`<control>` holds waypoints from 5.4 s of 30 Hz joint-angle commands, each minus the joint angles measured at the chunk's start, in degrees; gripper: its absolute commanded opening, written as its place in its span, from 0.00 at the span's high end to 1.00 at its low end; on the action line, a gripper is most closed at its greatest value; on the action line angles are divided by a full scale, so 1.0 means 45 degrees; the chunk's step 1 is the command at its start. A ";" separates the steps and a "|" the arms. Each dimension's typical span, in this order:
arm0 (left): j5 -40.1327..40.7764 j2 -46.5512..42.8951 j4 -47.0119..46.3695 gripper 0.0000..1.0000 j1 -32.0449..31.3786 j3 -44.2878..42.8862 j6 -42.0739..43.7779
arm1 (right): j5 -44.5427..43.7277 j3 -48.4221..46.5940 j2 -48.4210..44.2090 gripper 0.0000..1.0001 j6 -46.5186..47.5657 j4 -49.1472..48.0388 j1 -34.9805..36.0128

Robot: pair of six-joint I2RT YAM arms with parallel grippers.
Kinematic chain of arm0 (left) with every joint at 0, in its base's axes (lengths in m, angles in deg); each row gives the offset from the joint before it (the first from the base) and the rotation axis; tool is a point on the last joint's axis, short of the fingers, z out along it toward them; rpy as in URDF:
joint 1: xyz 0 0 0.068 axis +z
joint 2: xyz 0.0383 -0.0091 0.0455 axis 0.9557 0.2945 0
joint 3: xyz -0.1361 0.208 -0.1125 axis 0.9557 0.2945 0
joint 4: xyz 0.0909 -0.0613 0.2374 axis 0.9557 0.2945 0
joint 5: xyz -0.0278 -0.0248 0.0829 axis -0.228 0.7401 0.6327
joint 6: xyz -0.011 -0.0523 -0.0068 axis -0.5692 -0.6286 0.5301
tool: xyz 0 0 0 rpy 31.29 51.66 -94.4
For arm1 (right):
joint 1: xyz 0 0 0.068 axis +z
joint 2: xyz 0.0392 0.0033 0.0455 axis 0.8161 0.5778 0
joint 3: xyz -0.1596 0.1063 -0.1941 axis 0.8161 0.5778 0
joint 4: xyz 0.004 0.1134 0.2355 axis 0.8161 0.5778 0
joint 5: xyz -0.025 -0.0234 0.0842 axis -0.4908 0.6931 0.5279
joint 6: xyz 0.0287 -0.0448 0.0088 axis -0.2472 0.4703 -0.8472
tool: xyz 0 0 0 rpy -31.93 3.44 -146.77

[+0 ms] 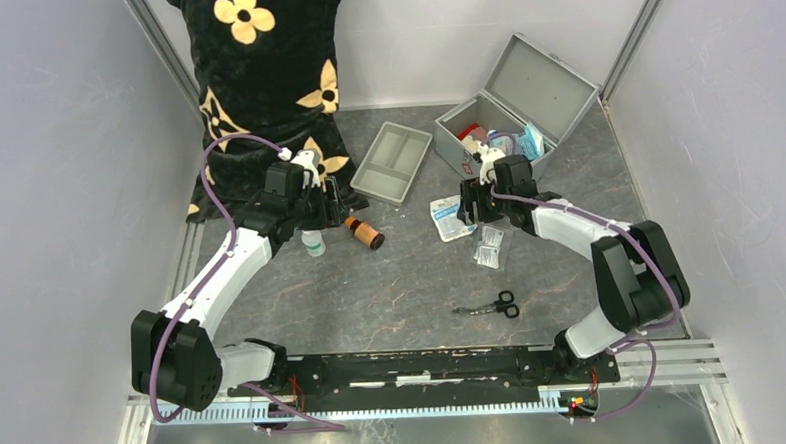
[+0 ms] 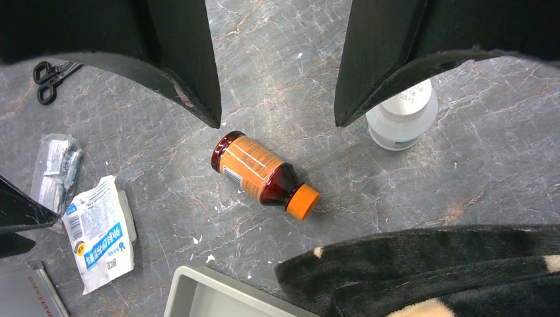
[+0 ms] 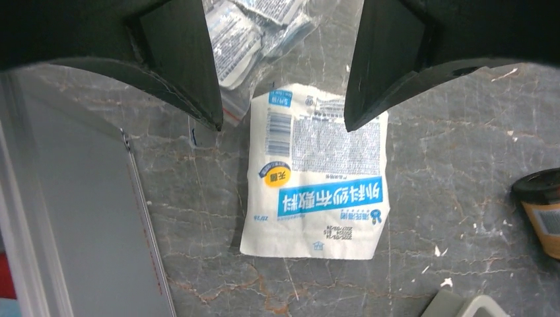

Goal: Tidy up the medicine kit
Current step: Pick up the medical item at the center of the board, then place the medical item at the medicine box, then move the medicine box to the center of the board, then move the medicine box compartment to the center of the board.

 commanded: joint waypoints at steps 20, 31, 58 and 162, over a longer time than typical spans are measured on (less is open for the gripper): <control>0.0036 -0.0013 -0.0418 0.30 -0.0069 -0.0108 0.0009 | 0.0345 -0.1113 0.2479 0.45 0.0380 -0.0512 0.0150; 0.0084 -0.0056 -0.0400 0.30 -0.0057 -0.0127 0.0000 | 0.1047 -0.0811 0.1329 0.88 0.0435 -0.1241 0.0220; 0.0026 -0.0349 -0.0394 0.30 -0.0072 -0.0069 0.0017 | -0.4659 -0.7410 0.0459 1.00 0.3495 0.2456 -0.0907; 0.0368 -0.0832 -0.0823 0.30 -0.0067 0.0301 -0.0061 | 0.0542 -0.6874 0.4812 0.70 -0.0653 -0.0768 0.3091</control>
